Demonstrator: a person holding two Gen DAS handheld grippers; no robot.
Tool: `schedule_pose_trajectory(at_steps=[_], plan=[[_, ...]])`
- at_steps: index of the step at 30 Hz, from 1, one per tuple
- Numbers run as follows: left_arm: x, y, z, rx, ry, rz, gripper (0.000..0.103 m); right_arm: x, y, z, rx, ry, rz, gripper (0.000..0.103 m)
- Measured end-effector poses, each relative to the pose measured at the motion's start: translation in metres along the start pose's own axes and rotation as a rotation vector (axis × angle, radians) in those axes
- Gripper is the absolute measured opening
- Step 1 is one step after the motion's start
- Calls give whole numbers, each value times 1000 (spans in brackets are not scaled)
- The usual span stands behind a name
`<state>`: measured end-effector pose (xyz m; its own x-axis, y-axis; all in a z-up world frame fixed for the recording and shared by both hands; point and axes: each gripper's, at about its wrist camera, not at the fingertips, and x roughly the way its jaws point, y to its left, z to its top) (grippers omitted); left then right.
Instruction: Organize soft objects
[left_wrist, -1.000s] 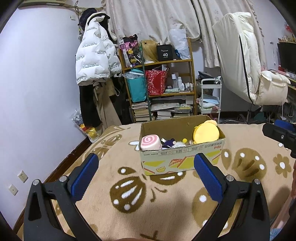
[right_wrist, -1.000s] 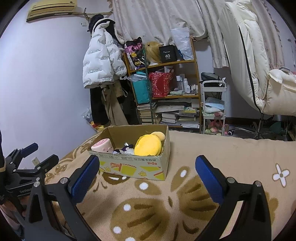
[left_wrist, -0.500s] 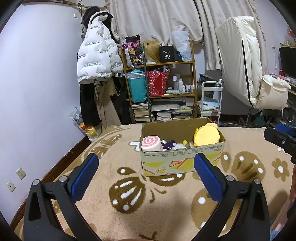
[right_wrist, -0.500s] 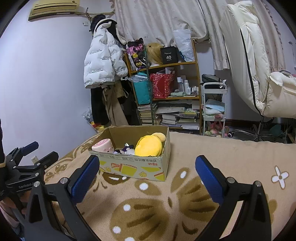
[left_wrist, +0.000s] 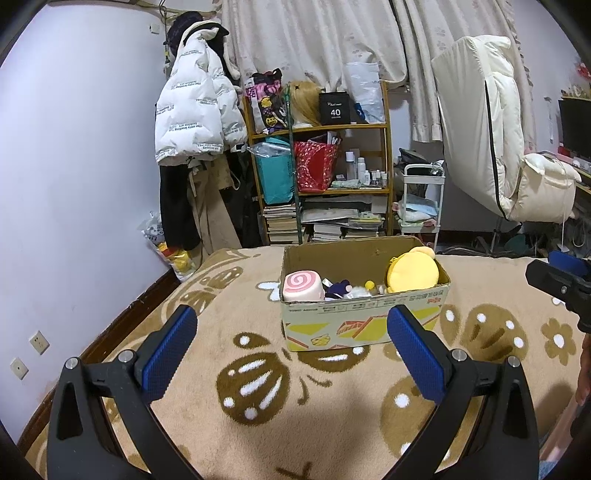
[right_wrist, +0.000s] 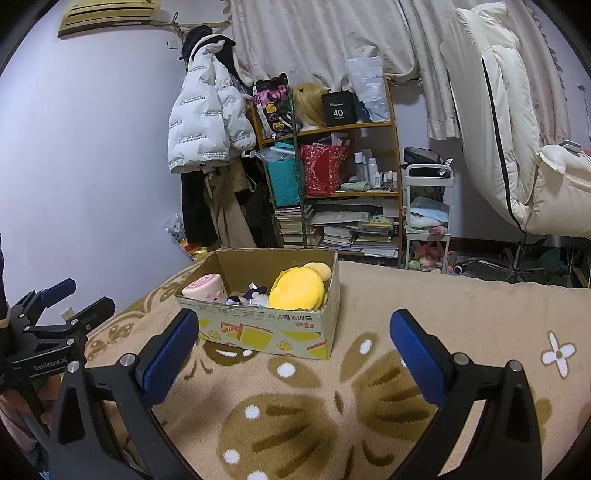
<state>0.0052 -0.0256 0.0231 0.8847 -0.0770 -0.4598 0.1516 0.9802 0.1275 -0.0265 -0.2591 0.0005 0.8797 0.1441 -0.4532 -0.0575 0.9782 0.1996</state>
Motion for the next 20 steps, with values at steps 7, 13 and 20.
schedule_pose_trajectory(at_steps=[7,13,20], plan=[[0,2,0,-2,-2,0,102,-1,-1,0,5,1,-1,103],[-1,2,0,0,-3,-1,102,0,-1,0,0,1,-2,103],[-2,0,1,4,-1,-14,102,-1,-2,1,2,0,0,103]])
